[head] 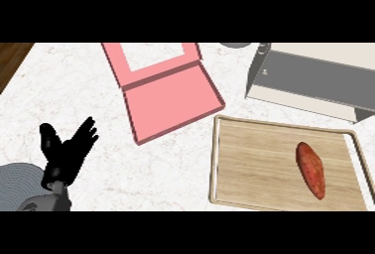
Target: Pick the cupcake from the tray and place it in the tiered shelf
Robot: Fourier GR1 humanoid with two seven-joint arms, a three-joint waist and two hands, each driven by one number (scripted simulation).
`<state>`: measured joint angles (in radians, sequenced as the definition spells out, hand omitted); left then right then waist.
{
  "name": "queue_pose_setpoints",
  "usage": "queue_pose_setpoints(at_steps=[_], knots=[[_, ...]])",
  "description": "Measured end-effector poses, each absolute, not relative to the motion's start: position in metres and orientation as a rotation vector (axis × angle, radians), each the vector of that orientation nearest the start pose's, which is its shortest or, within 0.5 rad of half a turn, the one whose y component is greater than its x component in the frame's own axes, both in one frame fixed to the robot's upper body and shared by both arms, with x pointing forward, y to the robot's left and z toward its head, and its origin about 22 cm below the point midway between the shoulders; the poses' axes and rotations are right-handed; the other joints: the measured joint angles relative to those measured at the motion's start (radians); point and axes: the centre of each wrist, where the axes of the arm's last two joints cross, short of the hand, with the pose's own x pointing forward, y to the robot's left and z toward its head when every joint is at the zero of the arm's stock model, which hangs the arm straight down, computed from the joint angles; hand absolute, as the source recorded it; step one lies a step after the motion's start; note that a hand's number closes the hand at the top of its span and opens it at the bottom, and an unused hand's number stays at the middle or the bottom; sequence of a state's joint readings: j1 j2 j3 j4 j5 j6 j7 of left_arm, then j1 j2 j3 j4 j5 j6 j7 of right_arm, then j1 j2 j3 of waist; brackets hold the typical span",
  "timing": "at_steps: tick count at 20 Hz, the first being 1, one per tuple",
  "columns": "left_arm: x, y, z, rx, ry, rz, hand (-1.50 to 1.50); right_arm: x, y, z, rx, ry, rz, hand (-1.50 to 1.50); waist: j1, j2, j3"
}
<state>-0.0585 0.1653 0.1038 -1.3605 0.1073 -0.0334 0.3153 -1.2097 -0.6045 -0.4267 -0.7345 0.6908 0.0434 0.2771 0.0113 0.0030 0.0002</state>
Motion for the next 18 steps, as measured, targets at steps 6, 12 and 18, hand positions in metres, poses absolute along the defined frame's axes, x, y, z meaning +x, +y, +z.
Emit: queue_pose_setpoints(at_steps=[6, 12, 18], knots=[[0.248, 0.291, -0.028, 0.093, -1.123, 0.041, 0.0, 0.426, -0.355, 0.32, -0.827, -1.62, 0.007, -1.5, 0.0, -0.002, 0.001], [0.249, 0.291, -0.025, 0.092, -1.12, 0.039, 0.0, 0.415, -0.377, 0.343, -0.76, -1.673, -0.219, -1.5, 0.002, -0.001, 0.0], [0.249, 0.291, -0.025, 0.087, -1.118, 0.041, 0.0, 0.39, -0.42, 0.356, -0.89, -1.651, -0.402, -1.5, -0.003, -0.001, 0.0]])
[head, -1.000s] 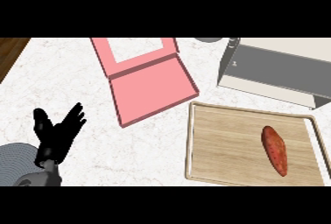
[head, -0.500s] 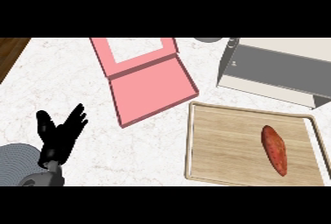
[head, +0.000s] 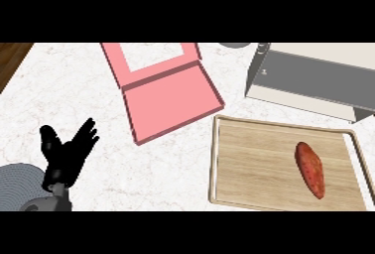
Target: Pick the cupcake from the tray and place it in the tiered shelf
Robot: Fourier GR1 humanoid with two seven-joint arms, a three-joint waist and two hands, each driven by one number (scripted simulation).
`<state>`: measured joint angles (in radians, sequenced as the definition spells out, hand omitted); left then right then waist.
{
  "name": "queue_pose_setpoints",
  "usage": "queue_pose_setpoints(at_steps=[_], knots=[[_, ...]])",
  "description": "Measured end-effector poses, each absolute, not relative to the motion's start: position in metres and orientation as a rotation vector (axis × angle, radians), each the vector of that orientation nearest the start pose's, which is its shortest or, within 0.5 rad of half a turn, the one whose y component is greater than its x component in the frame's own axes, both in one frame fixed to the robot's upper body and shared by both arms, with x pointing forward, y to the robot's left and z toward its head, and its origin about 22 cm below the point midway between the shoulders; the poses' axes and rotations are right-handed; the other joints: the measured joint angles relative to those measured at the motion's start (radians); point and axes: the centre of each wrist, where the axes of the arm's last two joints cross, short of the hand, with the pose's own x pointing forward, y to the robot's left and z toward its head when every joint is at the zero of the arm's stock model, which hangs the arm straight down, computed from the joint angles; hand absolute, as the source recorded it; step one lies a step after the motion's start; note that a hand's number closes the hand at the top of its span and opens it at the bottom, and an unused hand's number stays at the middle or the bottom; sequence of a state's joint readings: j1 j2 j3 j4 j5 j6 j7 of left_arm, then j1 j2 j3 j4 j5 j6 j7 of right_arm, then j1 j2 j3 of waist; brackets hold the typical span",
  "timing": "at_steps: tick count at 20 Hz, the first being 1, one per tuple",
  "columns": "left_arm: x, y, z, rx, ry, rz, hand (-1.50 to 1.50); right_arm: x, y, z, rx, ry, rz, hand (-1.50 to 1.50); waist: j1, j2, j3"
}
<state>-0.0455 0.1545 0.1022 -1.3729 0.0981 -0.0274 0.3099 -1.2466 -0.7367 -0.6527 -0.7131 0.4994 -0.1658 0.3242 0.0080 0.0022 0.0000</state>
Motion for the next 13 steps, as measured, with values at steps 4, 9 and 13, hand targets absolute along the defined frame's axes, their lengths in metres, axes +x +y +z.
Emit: queue_pose_setpoints(at_steps=[4, 9, 13], knots=[[0.246, 0.291, -0.027, 0.091, -1.12, 0.042, 0.0, 0.368, -0.452, 0.359, -0.92, -1.636, -0.555, -1.5, -0.005, -0.002, 0.001], [0.246, 0.292, -0.028, 0.095, -1.116, 0.05, 0.0, 0.328, -0.502, 0.358, -0.895, -1.622, -0.653, -1.5, -0.011, -0.004, 0.001], [0.246, 0.292, -0.025, 0.091, -1.114, 0.051, 0.0, 0.297, -0.533, 0.354, -0.867, -1.624, -0.646, -1.5, -0.011, -0.004, 0.001]])
